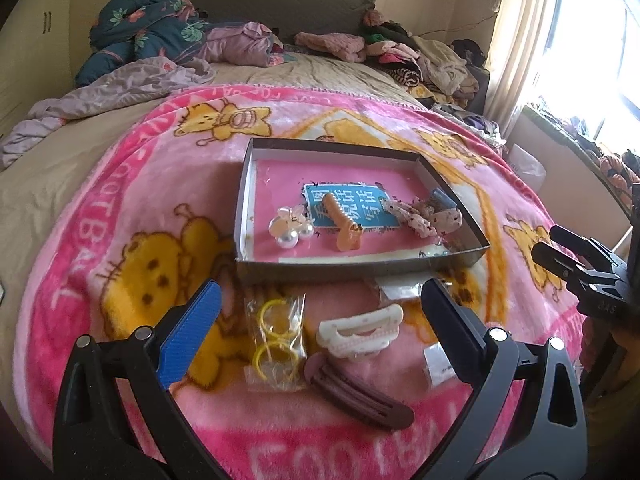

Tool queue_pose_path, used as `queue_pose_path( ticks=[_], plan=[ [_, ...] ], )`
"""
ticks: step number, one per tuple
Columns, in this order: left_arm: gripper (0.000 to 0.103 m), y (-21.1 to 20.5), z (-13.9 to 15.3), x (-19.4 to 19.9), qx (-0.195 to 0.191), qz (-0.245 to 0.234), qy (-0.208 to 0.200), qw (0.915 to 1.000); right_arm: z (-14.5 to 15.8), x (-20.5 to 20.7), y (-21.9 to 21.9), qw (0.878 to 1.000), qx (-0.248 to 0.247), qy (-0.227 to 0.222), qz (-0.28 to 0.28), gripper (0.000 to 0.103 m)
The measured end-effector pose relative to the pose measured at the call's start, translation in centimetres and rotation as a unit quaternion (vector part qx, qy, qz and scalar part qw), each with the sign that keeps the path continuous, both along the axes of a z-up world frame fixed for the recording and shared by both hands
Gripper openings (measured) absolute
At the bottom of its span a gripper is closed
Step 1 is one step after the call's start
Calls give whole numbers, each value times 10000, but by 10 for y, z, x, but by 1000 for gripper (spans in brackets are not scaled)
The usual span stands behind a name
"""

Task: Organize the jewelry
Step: 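Withdraw both tools from the tray toward the remaining accessories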

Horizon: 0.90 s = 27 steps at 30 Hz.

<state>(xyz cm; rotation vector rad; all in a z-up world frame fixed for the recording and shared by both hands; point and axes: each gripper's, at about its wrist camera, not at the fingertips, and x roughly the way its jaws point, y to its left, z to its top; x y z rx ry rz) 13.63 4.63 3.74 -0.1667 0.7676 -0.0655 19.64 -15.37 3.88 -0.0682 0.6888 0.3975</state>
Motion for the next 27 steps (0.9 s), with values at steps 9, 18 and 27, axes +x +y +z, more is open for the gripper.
queue_pose_path(
  ticks=[9,18,27],
  plan=[
    [91,-1,-9,-19,82,-16,84,9999,-2,-24,1,9998,-126,31,126,93],
    [91,-6,-26,-31,79,-65,289,9995,-14,-39,2,9995,-174,163,219,93],
    [91,-10,-48,-39,5,-73,583,9983,-30,-48,-1,9990,-223,300,242,93]
  ],
)
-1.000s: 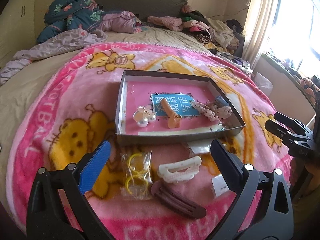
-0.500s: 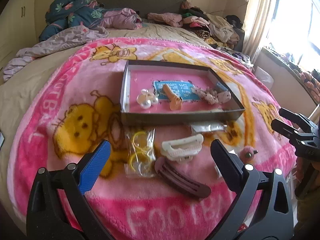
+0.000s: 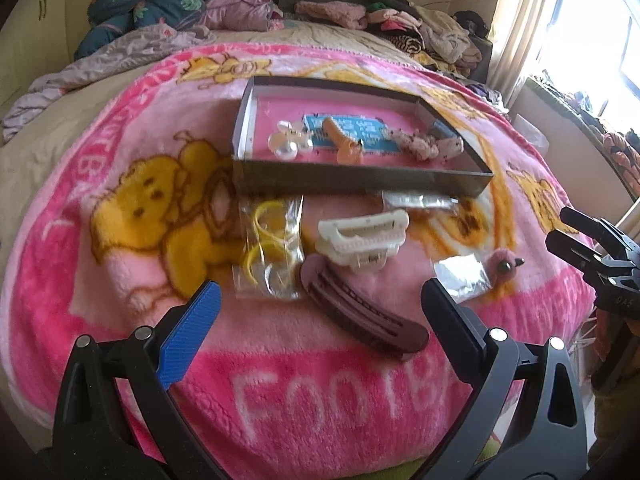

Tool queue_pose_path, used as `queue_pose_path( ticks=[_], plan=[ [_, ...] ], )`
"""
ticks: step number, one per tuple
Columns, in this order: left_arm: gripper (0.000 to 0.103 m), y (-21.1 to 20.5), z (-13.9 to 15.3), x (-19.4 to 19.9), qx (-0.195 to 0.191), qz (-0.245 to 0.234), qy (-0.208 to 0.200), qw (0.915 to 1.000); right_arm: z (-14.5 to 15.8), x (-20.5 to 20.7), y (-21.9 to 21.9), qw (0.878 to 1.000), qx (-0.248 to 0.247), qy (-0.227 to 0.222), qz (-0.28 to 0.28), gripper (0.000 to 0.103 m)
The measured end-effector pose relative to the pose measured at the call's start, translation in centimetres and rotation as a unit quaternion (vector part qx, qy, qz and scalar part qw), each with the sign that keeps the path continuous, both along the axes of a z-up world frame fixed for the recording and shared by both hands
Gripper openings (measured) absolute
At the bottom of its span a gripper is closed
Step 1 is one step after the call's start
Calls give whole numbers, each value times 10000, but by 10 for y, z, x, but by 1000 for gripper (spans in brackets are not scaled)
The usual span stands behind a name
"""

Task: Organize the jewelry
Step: 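Withdraw both tools from the tray toward the remaining accessories, then grasp the pink pom-pom clip with the right tool while the left tool grasps the maroon hair claw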

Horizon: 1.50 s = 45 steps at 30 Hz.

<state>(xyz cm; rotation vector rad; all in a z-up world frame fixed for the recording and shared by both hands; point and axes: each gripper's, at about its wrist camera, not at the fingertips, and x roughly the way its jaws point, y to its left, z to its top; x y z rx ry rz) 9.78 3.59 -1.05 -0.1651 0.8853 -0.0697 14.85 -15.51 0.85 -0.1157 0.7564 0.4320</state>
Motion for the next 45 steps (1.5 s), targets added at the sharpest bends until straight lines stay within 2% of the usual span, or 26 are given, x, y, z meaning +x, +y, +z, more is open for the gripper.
queue_pose_path(
  ticks=[10,20,30,36,39,43,45],
  plan=[
    [91,1,-25,-3,-412,86,377,9984,-22,-6,-5,9999,-75,151,27,93],
    [91,-14,-40,0,-475,63,473,9977,-45,-4,-4,9993,-35,379,55,92],
    [91,-23,-45,11,-869,14,457,9952,-66,10,-4,9978,80,660,11,73],
    [90,-27,-50,22,-842,132,443,9954,-73,18,-6,9970,198,750,14,64],
    [77,-28,-50,25,-695,169,439,9965,-74,21,-7,9968,253,756,18,58],
    [50,-24,-53,26,-387,216,454,9980,-75,24,-6,9971,230,725,52,55],
    [44,-19,-54,24,-411,202,465,9979,-74,24,-3,9975,188,681,55,53]
  ],
)
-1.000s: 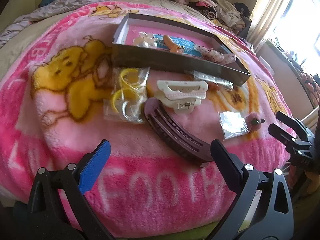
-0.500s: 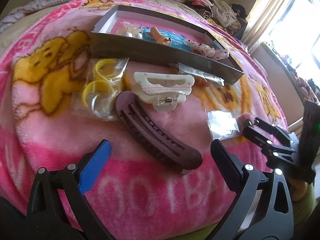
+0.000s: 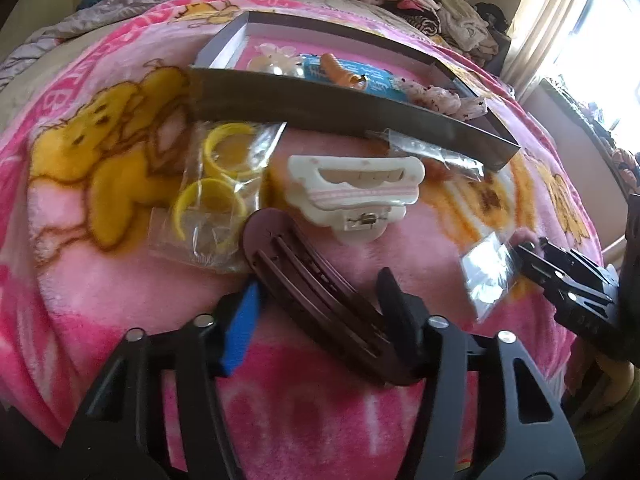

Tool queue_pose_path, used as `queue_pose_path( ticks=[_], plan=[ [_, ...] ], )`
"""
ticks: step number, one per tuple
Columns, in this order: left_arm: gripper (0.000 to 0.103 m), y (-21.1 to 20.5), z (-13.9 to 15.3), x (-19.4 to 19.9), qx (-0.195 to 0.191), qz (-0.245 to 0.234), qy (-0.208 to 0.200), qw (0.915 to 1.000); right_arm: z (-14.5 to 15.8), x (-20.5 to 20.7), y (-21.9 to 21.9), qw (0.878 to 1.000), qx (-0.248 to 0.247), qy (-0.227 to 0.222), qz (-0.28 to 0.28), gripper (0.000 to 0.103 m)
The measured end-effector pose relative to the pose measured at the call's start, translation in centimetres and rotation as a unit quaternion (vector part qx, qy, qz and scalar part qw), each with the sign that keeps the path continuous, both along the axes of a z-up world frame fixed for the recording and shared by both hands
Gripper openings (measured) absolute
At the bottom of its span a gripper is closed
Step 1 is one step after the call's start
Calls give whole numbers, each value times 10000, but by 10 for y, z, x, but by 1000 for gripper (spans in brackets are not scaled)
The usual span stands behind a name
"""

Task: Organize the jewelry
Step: 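Grasp the pink pom-pom clip with the right tool while the left tool grasps the maroon hair claw, then lift the pom-pom clip and maroon hair claw toward the tray with both tools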

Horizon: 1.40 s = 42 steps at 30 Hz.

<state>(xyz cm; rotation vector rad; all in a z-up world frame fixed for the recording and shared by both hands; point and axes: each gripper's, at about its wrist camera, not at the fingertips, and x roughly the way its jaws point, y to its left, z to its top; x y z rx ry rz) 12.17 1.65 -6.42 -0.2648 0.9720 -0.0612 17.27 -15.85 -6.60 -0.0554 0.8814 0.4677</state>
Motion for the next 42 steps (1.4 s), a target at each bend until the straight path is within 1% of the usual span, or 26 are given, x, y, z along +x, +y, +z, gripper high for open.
queue_pose_path(
  ticks=[2,4,8,11,12,14,17,18,19,20,22,26,33,34,35,42],
  plan=[
    [37,4,0,-3,-6,-21,-1,10000,1,0,2,10000,-22,-68,18,50],
    [33,9,0,-7,-63,-55,27,10000,2,1,2,9999,-40,-100,34,50],
    [32,15,0,-19,31,-139,107,9998,1,3,2,9999,-7,-140,17,49],
    [33,15,-1,-21,20,-96,202,9997,2,4,2,9999,-1,-156,25,49],
    [33,13,-2,-20,74,-103,227,9997,2,4,2,9999,8,-152,23,49],
    [38,5,-4,-17,252,-150,275,9992,3,5,2,9999,26,-146,17,49],
    [38,-12,-8,-13,768,-292,183,9965,3,5,2,9999,36,-147,18,49],
    [37,-14,-9,-14,873,-331,137,9955,3,5,2,9999,46,-142,15,49],
    [33,-15,-9,-15,954,-370,99,9947,4,5,2,9999,55,-137,12,49],
    [27,-14,-7,-17,994,-392,31,9943,4,5,2,9999,64,-136,12,48],
    [21,-11,-1,-21,900,-377,-65,9952,6,3,2,9999,72,-155,15,48],
    [20,-2,9,-28,630,-374,-156,9972,11,3,-1,9997,95,-204,-27,48],
    [17,-3,31,-29,496,-372,-434,9971,20,4,-5,9994,140,-302,-61,48],
    [15,-2,34,-28,455,-370,-467,9972,21,4,-5,9994,146,-317,-64,48],
    [5,-2,37,-27,423,-370,-499,9972,23,5,-5,9993,154,-336,-64,48],
    [4,3,50,-18,288,-334,-648,9969,36,10,-2,9987,214,-462,-44,48]
  ],
)
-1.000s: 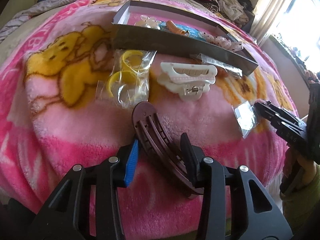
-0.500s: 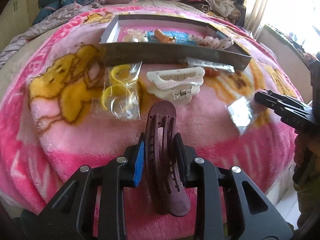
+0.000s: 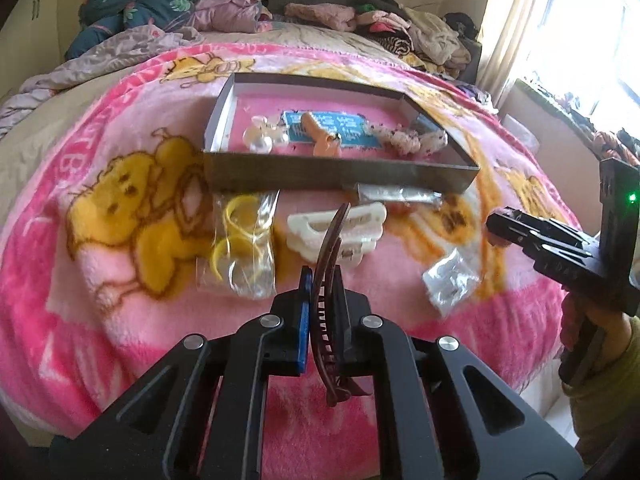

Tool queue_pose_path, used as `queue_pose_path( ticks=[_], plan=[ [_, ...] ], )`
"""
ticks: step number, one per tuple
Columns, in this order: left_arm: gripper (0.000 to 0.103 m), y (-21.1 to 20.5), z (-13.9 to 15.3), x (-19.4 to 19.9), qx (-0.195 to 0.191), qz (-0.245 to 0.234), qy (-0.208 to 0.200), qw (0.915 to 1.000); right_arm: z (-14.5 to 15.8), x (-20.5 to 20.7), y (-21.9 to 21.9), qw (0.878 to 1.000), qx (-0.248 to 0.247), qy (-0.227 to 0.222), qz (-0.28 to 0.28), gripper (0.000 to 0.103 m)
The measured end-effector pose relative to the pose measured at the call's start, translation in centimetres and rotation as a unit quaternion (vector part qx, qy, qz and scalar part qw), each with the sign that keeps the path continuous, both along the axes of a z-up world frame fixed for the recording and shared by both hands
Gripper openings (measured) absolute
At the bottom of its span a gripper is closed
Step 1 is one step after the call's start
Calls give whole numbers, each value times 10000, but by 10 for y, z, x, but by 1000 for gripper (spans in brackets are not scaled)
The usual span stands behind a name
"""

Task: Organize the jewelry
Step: 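Lift the pom-pom clip and maroon hair claw toward the tray with both tools, then lower the pom-pom clip and hair claw into the tray and open both tools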

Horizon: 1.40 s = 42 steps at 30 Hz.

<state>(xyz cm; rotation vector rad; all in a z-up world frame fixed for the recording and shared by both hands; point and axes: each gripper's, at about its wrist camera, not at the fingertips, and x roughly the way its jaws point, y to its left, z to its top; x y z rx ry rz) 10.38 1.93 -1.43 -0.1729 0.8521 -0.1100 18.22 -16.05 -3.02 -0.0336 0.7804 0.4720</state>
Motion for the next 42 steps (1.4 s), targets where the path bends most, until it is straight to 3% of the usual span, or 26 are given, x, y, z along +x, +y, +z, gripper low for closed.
queue_pose_path(
  ticks=[22,42],
  plan=[
    [4,-3,51,58,21,-182,-555,9983,39,35,22,9989,170,-425,107,48],
    [4,0,45,123,-237,-233,-383,9987,44,88,23,9984,255,-491,-104,48]
  ],
)
